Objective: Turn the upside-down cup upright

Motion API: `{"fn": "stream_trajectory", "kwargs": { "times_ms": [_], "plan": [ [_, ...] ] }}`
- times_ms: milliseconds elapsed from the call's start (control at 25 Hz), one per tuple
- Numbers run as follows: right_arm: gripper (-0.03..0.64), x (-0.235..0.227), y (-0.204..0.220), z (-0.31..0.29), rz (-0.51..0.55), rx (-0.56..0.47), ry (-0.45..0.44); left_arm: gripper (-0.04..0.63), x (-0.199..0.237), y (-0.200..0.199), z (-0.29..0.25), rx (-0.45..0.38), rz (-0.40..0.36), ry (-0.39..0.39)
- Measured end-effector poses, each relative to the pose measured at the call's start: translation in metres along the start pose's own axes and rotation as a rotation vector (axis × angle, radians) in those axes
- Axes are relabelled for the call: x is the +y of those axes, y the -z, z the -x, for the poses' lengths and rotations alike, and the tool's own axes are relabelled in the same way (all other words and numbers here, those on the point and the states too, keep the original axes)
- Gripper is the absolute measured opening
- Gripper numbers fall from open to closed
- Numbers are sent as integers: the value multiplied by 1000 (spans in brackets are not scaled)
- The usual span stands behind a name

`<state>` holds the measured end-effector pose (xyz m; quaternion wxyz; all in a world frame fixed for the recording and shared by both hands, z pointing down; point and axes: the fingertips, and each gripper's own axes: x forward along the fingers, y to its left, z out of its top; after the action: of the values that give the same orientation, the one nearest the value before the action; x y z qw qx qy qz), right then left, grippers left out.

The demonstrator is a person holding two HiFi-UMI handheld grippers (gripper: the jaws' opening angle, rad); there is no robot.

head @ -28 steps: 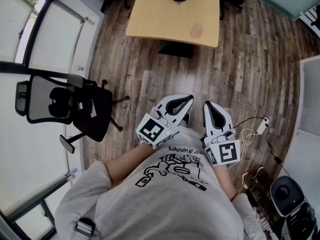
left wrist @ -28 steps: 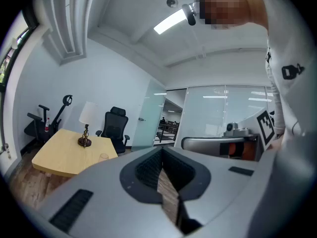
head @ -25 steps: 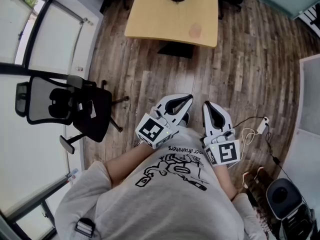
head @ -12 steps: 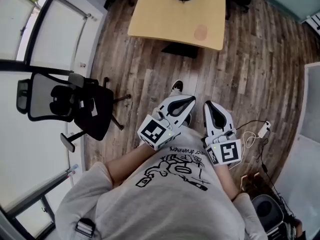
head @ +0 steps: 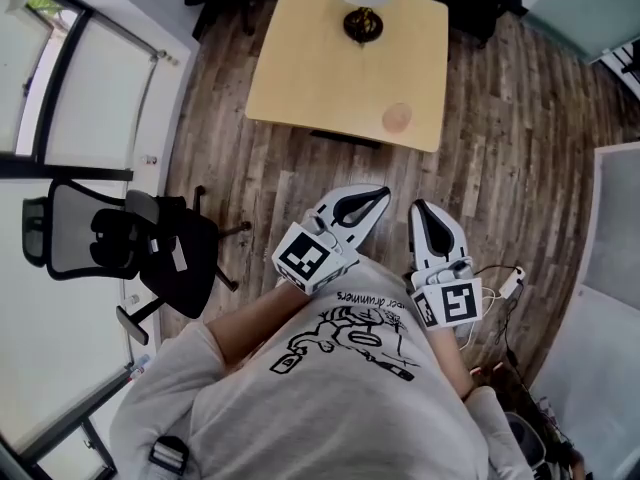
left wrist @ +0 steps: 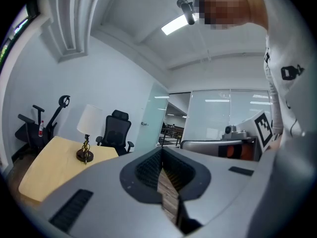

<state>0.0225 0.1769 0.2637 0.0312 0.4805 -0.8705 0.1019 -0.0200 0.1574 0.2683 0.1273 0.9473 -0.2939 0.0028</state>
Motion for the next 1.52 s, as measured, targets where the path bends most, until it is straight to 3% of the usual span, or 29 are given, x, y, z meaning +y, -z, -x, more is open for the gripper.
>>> {"fn": "stream_trajectory", "kwargs": {
  "times_ms": [320, 560, 1120, 1520],
  "plan": [
    [26, -21, -13, -82, -12, 25, 22, 9, 77, -17, -23, 28, 25, 44],
    [26, -38, -8, -116, -37, 54, 55, 8, 110, -17, -41, 55, 42, 79],
    [26, -93, 2, -123, 18, 79, 32, 9, 118, -6, -92, 70, 30, 105],
    [26, -131, 47, -138, 64, 90, -31, 9, 132, 41, -124, 106, 0, 102]
  ]
}}
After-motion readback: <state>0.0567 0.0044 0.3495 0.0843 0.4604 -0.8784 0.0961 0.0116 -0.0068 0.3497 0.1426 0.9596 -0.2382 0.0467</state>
